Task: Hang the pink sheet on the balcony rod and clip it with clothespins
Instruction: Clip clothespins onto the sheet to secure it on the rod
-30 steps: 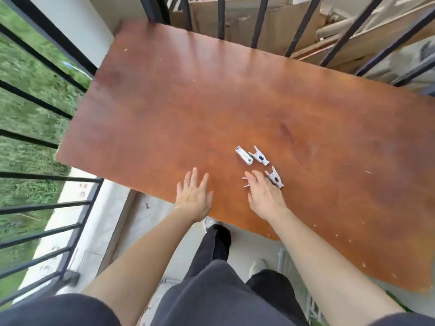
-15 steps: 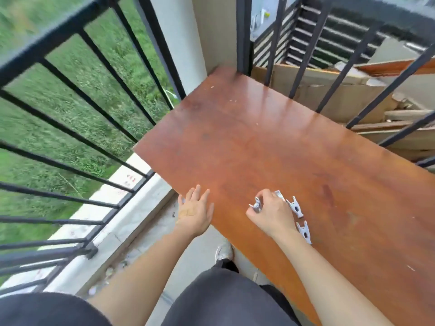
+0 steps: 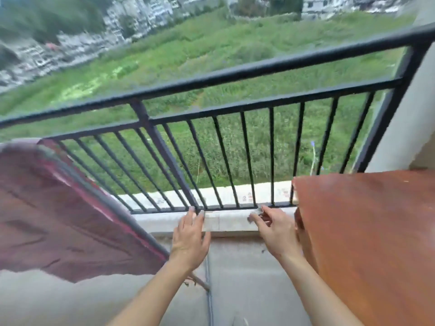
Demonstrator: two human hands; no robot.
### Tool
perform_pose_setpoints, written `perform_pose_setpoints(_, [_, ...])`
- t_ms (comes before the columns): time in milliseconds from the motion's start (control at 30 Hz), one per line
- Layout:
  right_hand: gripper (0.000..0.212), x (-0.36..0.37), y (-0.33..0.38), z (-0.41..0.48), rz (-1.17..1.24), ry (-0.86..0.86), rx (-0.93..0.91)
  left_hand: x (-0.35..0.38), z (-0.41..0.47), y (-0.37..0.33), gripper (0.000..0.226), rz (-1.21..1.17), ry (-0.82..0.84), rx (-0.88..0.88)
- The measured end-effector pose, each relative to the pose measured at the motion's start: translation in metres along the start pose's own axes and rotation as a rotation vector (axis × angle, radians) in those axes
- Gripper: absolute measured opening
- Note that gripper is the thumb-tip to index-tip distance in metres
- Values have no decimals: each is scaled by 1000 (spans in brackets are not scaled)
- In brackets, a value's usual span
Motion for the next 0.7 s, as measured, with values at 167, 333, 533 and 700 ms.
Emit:
perform_pose_setpoints(167, [25, 77, 117, -2, 210, 63, -235, -63, 8, 94, 52, -95, -353, -142])
perform_pose_setpoints(333, [28, 147, 186, 13, 347, 161, -235, -79, 14, 160, 36, -302, -728, -359])
perform_pose_setpoints(533, [37, 204, 223, 24, 400, 206, -243, -93, 34, 200, 32, -18, -813, 63])
perform_pose_setpoints(700, [47, 225, 221, 22, 385, 213, -243, -132, 60, 204, 52, 225, -620, 513])
Point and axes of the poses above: each hand's wrist, its own z-axis towards the middle knuckle, its own x-axis out of the palm, y = z × x, the point moved 3 cm from there along z, towards the middle knuckle, and after that the axes turned 14 degrees about -y, right-handed, at the moved point
